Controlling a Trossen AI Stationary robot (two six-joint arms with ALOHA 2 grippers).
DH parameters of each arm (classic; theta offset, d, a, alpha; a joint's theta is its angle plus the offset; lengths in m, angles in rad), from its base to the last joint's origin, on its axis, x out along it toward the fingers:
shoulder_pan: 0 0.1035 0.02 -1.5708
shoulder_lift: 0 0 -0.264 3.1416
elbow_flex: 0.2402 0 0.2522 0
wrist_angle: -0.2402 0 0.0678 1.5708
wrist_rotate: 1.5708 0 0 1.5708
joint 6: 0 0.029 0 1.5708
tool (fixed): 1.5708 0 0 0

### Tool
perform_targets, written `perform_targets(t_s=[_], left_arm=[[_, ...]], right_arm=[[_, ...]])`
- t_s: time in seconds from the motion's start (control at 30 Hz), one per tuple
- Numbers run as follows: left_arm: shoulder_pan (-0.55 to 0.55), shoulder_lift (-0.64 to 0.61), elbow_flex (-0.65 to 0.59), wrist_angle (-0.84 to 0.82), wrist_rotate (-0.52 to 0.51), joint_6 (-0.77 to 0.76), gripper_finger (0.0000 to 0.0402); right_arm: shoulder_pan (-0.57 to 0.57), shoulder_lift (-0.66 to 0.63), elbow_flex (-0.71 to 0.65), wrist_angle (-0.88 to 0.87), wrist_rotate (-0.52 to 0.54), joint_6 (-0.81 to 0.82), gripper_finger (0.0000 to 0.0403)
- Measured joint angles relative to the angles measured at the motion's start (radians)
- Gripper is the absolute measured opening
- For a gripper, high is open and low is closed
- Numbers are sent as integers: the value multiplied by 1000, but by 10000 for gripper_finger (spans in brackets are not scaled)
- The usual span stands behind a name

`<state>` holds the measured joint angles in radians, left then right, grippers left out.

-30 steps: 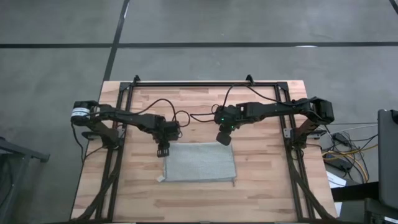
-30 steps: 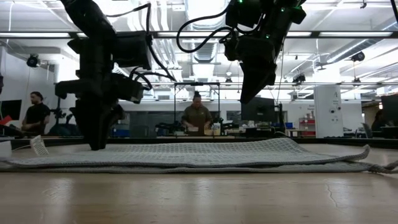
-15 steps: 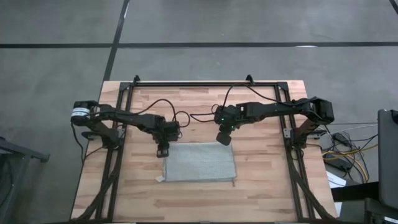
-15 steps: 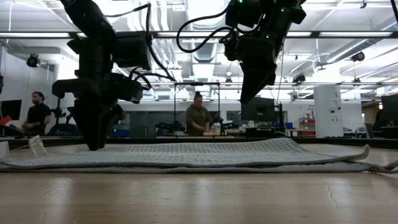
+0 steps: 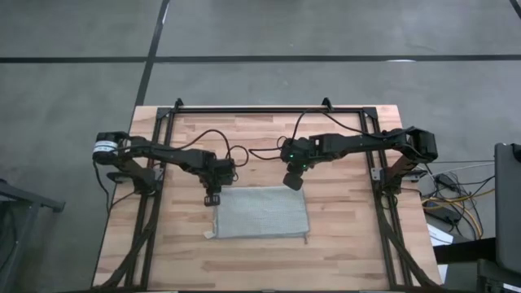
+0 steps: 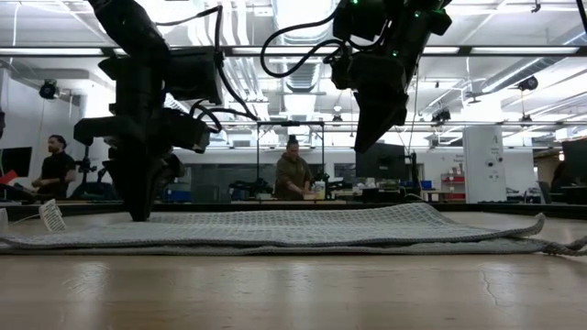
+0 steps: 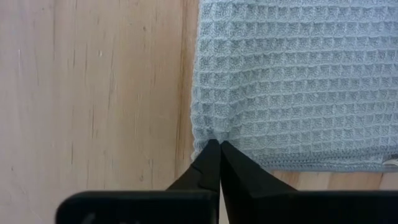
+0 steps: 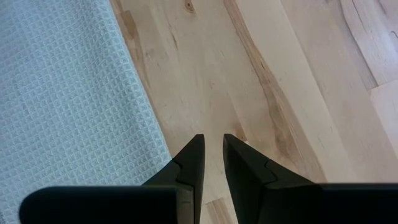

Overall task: Fold microfiber towels
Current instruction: Fold the microfiber cloth on the table

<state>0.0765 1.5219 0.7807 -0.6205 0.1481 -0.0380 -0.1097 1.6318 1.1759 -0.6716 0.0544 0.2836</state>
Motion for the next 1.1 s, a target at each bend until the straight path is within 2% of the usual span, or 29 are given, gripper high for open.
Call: perform_targets(t_s=[0.6, 0.77, 1.1], left_arm=[[0, -8, 34, -6, -11, -10, 2], [0, -8, 34, -53, -11, -10, 3], [0, -9, 43, -87, -119, -25, 16]], right_arm=[[0, 0, -6, -9, 0, 24, 56], [0, 0, -20, -13, -1, 25, 56], [0, 0, -27, -13, -1, 19, 56]])
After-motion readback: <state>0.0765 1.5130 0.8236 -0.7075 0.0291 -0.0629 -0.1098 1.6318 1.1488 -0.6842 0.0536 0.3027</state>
